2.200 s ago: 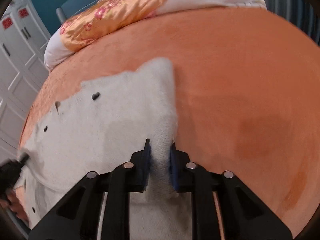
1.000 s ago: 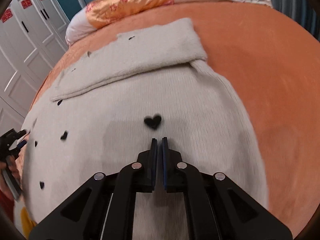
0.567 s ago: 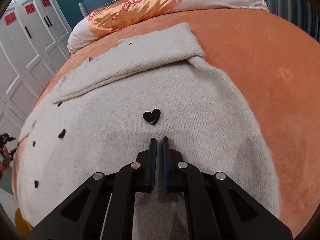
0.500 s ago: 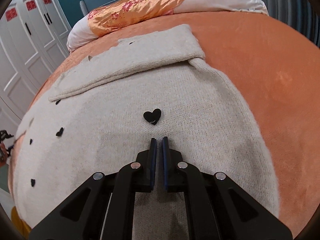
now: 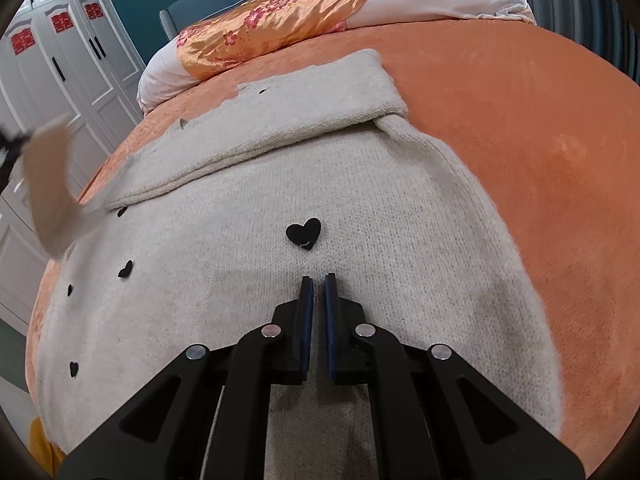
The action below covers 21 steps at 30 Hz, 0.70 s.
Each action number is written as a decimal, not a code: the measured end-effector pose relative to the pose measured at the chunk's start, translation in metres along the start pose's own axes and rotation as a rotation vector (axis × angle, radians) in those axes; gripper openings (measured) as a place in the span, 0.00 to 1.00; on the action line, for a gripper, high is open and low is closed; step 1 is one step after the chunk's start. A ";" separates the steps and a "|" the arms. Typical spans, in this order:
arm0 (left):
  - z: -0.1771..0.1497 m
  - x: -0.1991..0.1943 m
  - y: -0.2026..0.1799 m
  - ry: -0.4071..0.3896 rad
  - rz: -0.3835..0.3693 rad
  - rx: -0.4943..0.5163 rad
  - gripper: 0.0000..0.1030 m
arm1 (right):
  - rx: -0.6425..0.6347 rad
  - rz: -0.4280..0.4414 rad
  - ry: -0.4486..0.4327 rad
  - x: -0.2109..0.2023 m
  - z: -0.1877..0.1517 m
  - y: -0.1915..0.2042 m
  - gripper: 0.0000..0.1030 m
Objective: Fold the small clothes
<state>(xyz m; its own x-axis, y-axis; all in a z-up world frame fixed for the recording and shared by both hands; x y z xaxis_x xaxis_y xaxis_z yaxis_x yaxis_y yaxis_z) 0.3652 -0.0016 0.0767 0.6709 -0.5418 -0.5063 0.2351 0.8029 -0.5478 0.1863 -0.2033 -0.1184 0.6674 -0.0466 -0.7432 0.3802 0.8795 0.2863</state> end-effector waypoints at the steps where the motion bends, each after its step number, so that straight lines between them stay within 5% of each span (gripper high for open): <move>1: -0.035 0.027 -0.024 0.076 -0.001 0.025 0.11 | 0.004 0.005 0.000 0.000 0.000 -0.001 0.04; 4: -0.121 0.074 -0.050 0.245 0.040 0.035 0.15 | 0.024 0.028 0.003 -0.001 0.001 -0.003 0.04; 8: -0.173 0.074 -0.031 0.325 0.030 -0.084 0.17 | 0.048 0.053 0.017 -0.002 0.003 -0.007 0.05; 10: -0.161 0.059 -0.004 0.291 0.048 -0.136 0.20 | 0.049 0.053 0.047 -0.004 0.006 -0.007 0.08; 12: -0.142 0.044 0.023 0.232 0.092 -0.158 0.23 | 0.038 0.064 0.069 -0.007 0.016 0.002 0.25; 14: -0.118 0.023 0.059 0.179 0.156 -0.179 0.27 | 0.042 0.085 0.033 -0.010 0.036 0.014 0.53; 21: -0.079 0.001 0.156 0.103 0.261 -0.353 0.27 | 0.134 0.108 0.053 0.043 0.105 0.033 0.53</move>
<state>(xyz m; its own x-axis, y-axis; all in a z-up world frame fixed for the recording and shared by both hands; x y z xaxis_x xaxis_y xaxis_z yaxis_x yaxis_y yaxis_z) 0.3468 0.1033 -0.0617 0.5978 -0.3687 -0.7118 -0.1993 0.7917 -0.5775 0.2948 -0.2260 -0.0778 0.6760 0.0730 -0.7333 0.3923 0.8067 0.4420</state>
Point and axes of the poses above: each gripper's, at about its wrist camera, not at the fingertips, and x roughly the way its jaws point, y to its left, z to its top, the point moved 8 cm from there along x, roughly the way its jaws point, and after that the axes turned 2 degrees about -z, right-handed, at the moved point
